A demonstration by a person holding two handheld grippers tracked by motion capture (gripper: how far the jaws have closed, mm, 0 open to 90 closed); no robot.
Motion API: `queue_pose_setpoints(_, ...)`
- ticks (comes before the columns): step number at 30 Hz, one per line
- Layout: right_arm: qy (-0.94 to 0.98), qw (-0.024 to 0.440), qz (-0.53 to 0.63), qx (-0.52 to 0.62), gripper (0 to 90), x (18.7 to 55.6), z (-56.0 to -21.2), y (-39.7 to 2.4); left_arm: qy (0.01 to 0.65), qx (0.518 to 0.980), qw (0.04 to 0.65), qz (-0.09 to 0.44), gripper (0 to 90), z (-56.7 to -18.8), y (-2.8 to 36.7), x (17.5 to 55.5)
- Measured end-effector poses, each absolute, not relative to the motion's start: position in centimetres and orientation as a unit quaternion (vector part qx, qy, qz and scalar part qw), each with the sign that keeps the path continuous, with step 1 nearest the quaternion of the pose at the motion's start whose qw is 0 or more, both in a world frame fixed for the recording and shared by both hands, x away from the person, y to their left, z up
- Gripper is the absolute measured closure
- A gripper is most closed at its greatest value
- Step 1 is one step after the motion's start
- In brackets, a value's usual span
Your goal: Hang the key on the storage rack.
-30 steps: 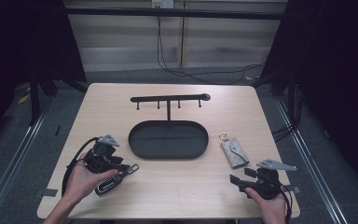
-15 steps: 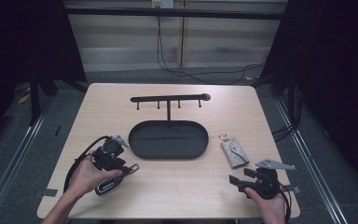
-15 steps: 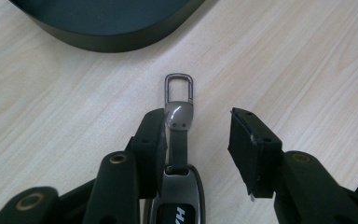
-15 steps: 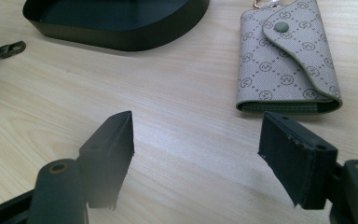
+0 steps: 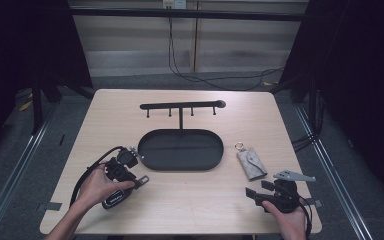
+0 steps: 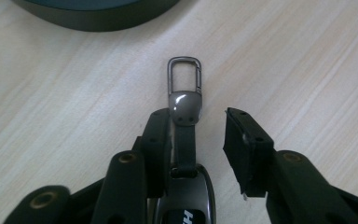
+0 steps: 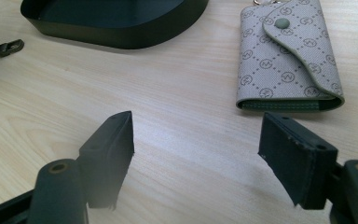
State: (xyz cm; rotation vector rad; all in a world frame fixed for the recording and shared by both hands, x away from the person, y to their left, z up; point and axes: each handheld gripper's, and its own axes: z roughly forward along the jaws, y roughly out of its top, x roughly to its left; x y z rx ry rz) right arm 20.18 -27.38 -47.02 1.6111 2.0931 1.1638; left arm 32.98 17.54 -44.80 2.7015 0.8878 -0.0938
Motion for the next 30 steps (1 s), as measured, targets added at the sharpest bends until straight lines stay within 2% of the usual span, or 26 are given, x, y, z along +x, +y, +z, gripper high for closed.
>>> queue_pose_setpoints(14,0.720,0.123,0.398,0.555,26.2,20.3,-47.1,-27.4,0.305,0.942,0.128,-0.046,67.5,-45.8,16.9,34.0)
queue_pose_setpoints(30,0.720,0.123,0.399,0.555,25.9,20.3,-47.2,-27.4,0.296,0.949,0.097,-0.042,66.8,-46.5,15.8,34.5)
